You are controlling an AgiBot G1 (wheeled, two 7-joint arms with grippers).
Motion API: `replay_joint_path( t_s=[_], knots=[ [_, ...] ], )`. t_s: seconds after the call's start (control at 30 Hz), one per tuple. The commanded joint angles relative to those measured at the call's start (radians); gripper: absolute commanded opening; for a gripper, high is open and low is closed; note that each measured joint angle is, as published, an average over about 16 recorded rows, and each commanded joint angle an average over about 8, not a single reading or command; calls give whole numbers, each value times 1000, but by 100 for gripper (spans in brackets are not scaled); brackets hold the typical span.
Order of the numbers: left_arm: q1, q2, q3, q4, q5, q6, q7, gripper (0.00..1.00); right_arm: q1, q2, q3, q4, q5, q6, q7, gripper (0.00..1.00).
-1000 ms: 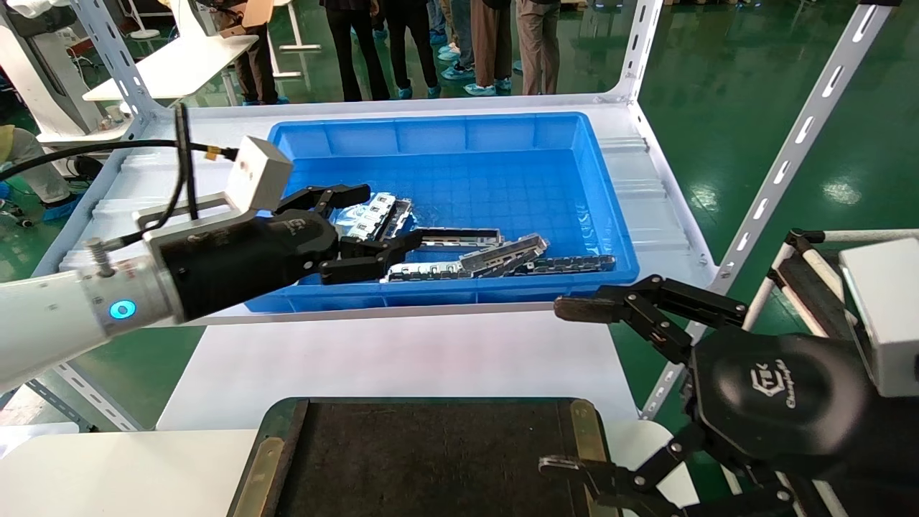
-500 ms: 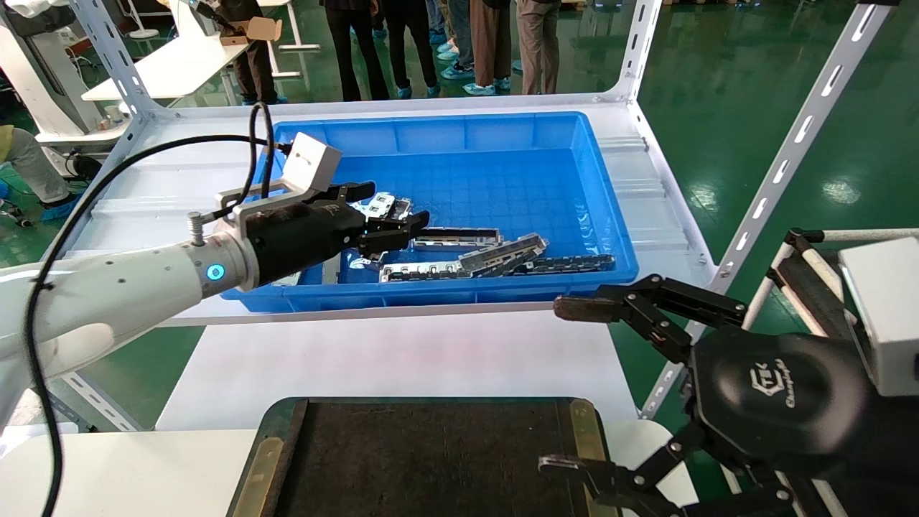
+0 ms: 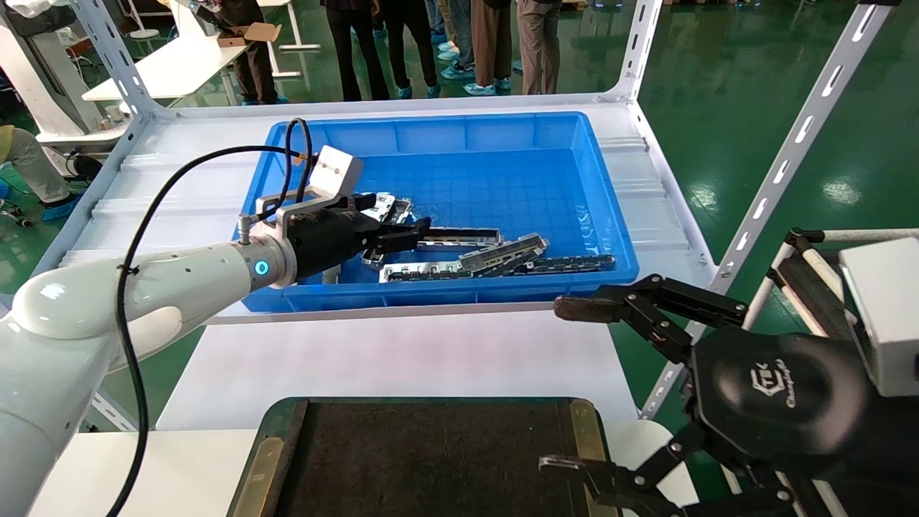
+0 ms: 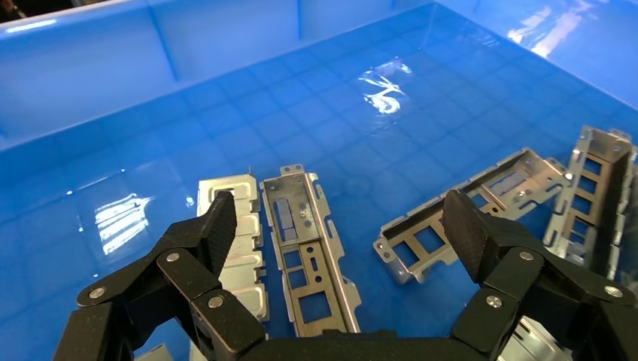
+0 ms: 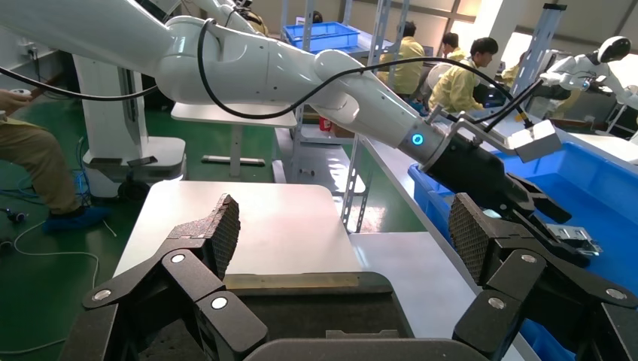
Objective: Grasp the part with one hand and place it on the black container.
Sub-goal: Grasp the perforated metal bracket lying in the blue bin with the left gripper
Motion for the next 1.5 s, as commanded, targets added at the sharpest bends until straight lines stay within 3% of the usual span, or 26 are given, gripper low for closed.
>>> replay_joint_path(
  t_s=[0.03,0.17,0.2,0.27,0.33,1.5],
  knots=[
    [-9,17,-2,34,-2,-8,16,87,0,0,0,0,0,0,0,62],
    [-19,37,-11,80,-12,-18,51,39,0,0,0,0,0,0,0,12],
    [-21,41,-14,89,-15,-19,60,26,0,0,0,0,0,0,0,4],
    [-24,47,-20,105,-23,-22,77,6,0,0,0,0,0,0,0,0],
    [-27,52,-25,120,-30,-23,94,0,0,0,0,0,0,0,0,0],
    [-52,85,-81,285,-126,9,280,0,0,0,0,0,0,0,0,0]
  ],
)
